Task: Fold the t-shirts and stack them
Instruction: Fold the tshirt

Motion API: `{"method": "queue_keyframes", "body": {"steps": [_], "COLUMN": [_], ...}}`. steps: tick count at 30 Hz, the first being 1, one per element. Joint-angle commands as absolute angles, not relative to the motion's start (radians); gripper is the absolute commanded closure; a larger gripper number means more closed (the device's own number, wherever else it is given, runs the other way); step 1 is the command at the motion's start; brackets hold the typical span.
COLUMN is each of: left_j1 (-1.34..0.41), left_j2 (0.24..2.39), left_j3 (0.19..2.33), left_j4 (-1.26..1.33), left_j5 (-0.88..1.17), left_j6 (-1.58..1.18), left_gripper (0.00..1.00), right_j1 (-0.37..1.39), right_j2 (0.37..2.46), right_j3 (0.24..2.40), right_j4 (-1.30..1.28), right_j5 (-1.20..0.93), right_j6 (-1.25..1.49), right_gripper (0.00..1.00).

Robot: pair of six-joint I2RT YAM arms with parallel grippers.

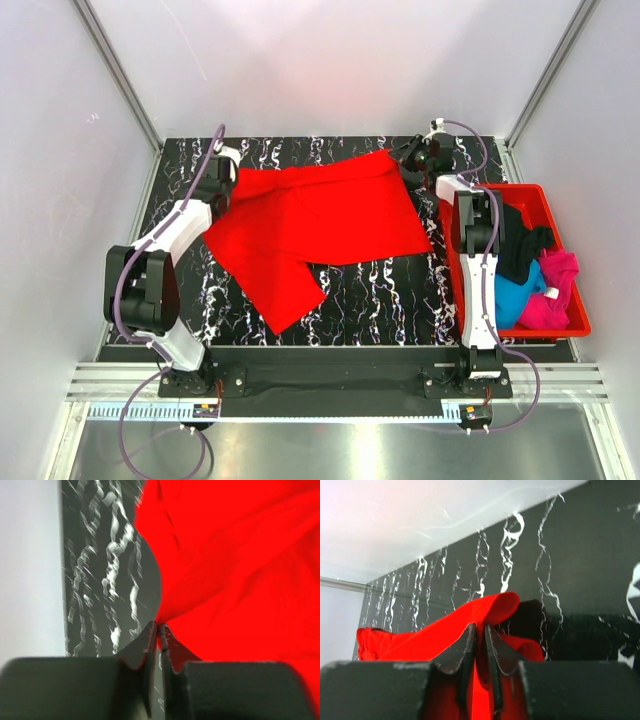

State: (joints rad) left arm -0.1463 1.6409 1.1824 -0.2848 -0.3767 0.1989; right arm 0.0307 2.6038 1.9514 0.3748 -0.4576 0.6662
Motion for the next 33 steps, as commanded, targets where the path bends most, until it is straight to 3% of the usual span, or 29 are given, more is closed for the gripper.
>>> {"method": "queue_keyframes", "body": {"steps": [1,6,12,18,26,33], "left_j1": [-0.15,-0.15,-0.08,-0.071,-0.063,-0.061], "left_j2": [1.637,1.572,1.518,1.719,2.035,2.14], "left_j3": [1.178,1.16,1.173,1.374,1.689,1.784], "left_j4": [-0.397,-0.503,-0.482,-0.447,-0.491,-0.541], "left_j5": [-0.324,-0.281,-0.241,-0.057,-0.043,-0.06], "left_j6": [0.12,0.084,0.002,-0.037,-0.009,-0.009], "left_gripper": [0.83,0.77,0.66,0.61,0.58,0.57], "right_j1": [0.021,0.023,0.021,0.031,0.067,0.08], "right_j2": [2.488,2.399,2.336,2.384,2.542,2.468], "right_j3": [1.947,1.918,1.911,2.034,2.33,2.169], "right_j4": [0.301,0.169,0.043,-0.145,-0.382,-0.241], "right_j5": [-0.474,-0.466,-0.463,-0.433,-0.36,-0.365], "right_j6": [0.627,0.601,0.551,0.468,0.443,0.512], "right_gripper": [0.79,0.69,0.7,0.65,0.57,0.57]}}
